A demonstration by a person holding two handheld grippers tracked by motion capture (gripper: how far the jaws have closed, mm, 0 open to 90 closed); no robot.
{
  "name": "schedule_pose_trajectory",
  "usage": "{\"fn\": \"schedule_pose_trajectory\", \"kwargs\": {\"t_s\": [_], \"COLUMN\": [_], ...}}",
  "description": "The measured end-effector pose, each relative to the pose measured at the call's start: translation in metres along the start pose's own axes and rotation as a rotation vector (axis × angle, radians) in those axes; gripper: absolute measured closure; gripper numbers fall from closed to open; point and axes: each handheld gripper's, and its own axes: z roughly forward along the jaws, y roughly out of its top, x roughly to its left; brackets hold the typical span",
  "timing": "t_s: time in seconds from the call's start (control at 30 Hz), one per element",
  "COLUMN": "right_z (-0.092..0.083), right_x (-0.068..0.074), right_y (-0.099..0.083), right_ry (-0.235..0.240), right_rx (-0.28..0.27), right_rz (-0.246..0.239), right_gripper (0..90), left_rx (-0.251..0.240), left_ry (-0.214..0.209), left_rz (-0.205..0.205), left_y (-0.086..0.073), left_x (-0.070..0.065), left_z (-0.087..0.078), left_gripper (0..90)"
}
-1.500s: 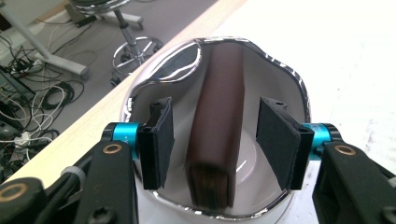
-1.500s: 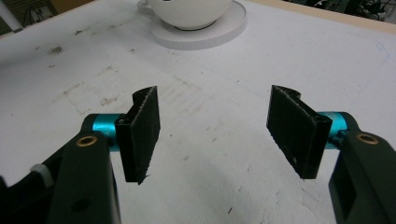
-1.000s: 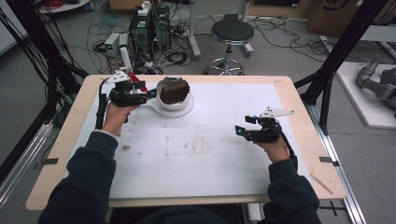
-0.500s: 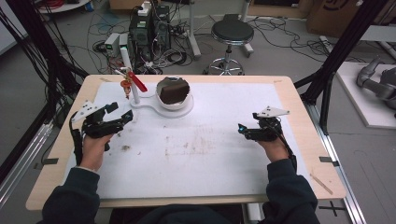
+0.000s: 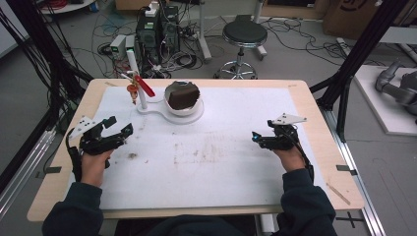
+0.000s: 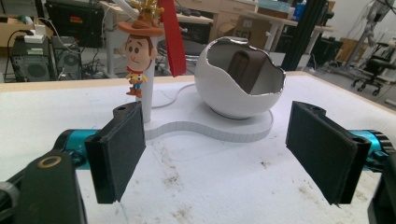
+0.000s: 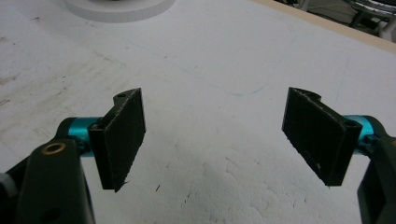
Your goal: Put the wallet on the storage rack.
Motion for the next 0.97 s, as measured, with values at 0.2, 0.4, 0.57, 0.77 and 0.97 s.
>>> {"fn": "schedule_pose_trajectory", "kwargs": {"t_s": [0.2,0.4,0.57,0.77,0.97], "right_z": [-0.0029,-0.0039,-0.004,-0.0044,-0.0051], "right_x": [0.0028,0.0015,0.0004,0.0011,0.0007], "right_y": [-0.0004,-0.0004,-0.0023,-0.0021,-0.0027], "right_ry": [0.01,0.008,0.008,0.008,0.011], "right_rx": [-0.019,-0.025,-0.023,-0.024,-0.029], "right_rz": [0.021,0.039,0.052,0.047,0.046], "right_gripper": [21.8,21.8,21.8,21.8,21.8], "left_rx": [-0.001,-0.002,0.007,0.005,0.002], "left_ry": [-0.005,-0.025,-0.031,-0.034,-0.035], "left_rz": [-0.002,-0.002,0.003,0.003,0.011], "left_y": [-0.001,-0.0019,-0.0026,-0.0026,-0.0026], "left_x": [0.0031,0.0049,0.0039,0.0043,0.0037], "left_z": [-0.004,-0.0037,-0.0023,-0.0024,-0.0009], "left_gripper": [19.7,19.9,19.9,19.9,20.3]}}
